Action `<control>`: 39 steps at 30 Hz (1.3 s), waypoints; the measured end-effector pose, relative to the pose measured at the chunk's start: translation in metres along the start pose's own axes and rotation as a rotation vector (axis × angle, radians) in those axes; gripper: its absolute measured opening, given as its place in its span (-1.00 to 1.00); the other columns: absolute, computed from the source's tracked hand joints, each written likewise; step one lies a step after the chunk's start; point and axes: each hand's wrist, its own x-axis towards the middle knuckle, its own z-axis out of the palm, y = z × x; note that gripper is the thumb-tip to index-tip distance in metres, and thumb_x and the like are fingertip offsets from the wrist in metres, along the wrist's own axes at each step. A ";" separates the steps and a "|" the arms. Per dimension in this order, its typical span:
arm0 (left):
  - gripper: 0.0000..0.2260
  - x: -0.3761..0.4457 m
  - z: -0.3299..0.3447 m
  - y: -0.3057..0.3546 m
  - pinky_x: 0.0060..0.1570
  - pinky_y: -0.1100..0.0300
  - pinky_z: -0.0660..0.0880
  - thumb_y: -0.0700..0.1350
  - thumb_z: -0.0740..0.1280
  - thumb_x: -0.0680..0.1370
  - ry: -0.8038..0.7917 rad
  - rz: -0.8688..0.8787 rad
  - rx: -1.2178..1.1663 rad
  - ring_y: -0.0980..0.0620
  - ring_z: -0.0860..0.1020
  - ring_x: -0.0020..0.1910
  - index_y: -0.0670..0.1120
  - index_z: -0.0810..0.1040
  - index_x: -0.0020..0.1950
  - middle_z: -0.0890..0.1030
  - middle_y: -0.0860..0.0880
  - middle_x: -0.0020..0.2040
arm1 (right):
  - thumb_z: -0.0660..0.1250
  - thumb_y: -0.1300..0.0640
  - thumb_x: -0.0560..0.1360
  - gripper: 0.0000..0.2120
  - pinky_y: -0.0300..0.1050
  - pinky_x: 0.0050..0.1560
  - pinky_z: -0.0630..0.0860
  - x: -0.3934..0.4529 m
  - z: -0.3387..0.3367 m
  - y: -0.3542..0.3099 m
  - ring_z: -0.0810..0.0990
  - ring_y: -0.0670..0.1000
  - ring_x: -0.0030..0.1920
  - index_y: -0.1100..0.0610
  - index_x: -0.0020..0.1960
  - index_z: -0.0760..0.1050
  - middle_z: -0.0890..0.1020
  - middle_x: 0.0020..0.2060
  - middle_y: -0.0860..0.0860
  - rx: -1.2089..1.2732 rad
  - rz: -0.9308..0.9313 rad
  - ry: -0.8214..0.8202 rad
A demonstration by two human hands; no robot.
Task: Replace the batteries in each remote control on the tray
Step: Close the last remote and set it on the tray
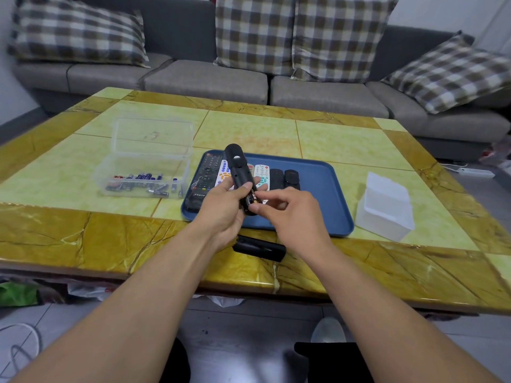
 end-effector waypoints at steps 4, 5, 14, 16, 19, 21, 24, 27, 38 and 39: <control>-0.73 -0.004 0.001 -0.002 0.01 0.11 0.63 -0.35 0.17 0.67 -0.070 0.013 0.025 -0.05 0.68 0.11 -0.22 0.46 0.36 0.62 -0.20 0.26 | 0.64 0.07 0.31 -0.69 -0.07 -0.24 0.60 -0.005 -0.001 0.003 0.65 0.04 -0.32 0.16 -0.16 0.54 0.66 -0.32 0.02 0.283 0.262 0.023; -0.72 -0.005 0.001 -0.001 0.02 0.10 0.62 -0.35 0.17 0.66 -0.083 0.021 0.037 -0.06 0.67 0.14 -0.21 0.45 0.37 0.62 -0.19 0.26 | 0.62 0.12 0.34 -0.68 -0.10 -0.29 0.59 -0.007 -0.001 0.003 0.64 0.04 -0.34 0.18 -0.15 0.48 0.65 -0.32 0.08 0.360 0.306 0.004; -0.71 -0.006 0.000 -0.002 0.20 -0.01 0.57 -0.37 0.19 0.65 -0.183 0.014 0.065 -0.07 0.66 0.18 -0.16 0.49 0.34 0.65 -0.17 0.22 | 0.51 0.15 0.47 -0.79 -0.20 -0.33 0.59 -0.005 -0.006 0.003 0.61 0.01 -0.34 0.24 0.02 0.60 0.69 -0.12 0.18 0.596 0.551 -0.233; -0.69 -0.006 -0.001 -0.003 0.13 0.02 0.61 -0.40 0.22 0.62 -0.193 0.013 0.126 -0.09 0.67 0.15 -0.13 0.51 0.30 0.67 -0.17 0.19 | 0.51 0.17 0.47 -0.86 -0.20 -0.31 0.60 -0.002 -0.005 0.005 0.61 0.00 -0.34 0.22 -0.05 0.63 0.70 -0.15 0.18 0.590 0.565 -0.232; -0.62 -0.006 -0.002 -0.002 -0.09 0.11 0.65 -0.41 0.29 0.59 -0.174 0.048 0.278 -0.12 0.70 0.05 -0.08 0.51 0.33 0.70 -0.19 0.10 | 0.53 0.18 0.45 -0.87 -0.19 -0.26 0.59 0.000 -0.004 0.009 0.62 0.01 -0.30 0.21 -0.10 0.63 0.71 -0.19 0.17 0.564 0.548 -0.199; -0.62 -0.005 -0.003 -0.003 -0.10 0.08 0.67 -0.41 0.31 0.58 -0.109 0.073 0.304 -0.14 0.71 0.02 -0.11 0.51 0.34 0.70 -0.21 0.09 | 0.56 0.15 0.42 -0.84 -0.17 -0.24 0.61 0.001 -0.004 0.014 0.63 -0.01 -0.29 0.20 -0.06 0.66 0.72 -0.19 0.13 0.502 0.496 -0.186; -0.69 -0.001 -0.005 -0.006 0.05 -0.05 0.65 -0.41 0.34 0.56 0.050 0.121 0.302 -0.14 0.71 0.01 -0.12 0.55 0.24 0.71 -0.18 0.06 | 0.62 0.04 0.34 -0.72 -0.11 -0.13 0.64 0.003 -0.009 0.023 0.65 -0.06 -0.26 0.07 0.00 0.70 0.72 -0.19 -0.02 0.079 0.328 -0.182; -0.78 0.006 -0.011 -0.005 0.10 -0.14 0.62 -0.37 0.39 0.54 0.158 0.156 0.292 -0.12 0.71 0.03 -0.07 0.58 0.06 0.72 -0.11 0.00 | 0.61 -0.14 0.28 -0.54 -0.08 0.01 0.60 -0.001 -0.009 0.024 0.62 -0.09 -0.03 -0.05 0.14 0.66 0.69 -0.08 -0.12 -0.447 0.222 -0.324; -0.79 0.017 -0.025 0.005 -0.13 -0.05 0.67 -0.27 0.38 0.58 0.254 0.155 0.118 -0.17 0.70 0.03 -0.09 0.46 0.16 0.68 -0.18 0.09 | 0.47 -0.27 0.39 -0.56 -0.08 0.02 0.57 -0.012 -0.016 0.023 0.62 -0.06 0.07 -0.12 0.21 0.62 0.68 0.05 -0.14 -0.699 0.165 -0.357; -0.83 0.018 -0.024 0.007 -0.07 -0.09 0.67 -0.20 0.34 0.63 0.255 0.152 0.098 -0.18 0.69 0.05 -0.11 0.46 0.20 0.67 -0.19 0.13 | 0.48 -0.24 0.40 -0.60 -0.13 0.01 0.57 -0.011 -0.023 0.024 0.64 -0.11 0.04 -0.11 0.17 0.65 0.70 0.00 -0.17 -0.569 0.178 -0.325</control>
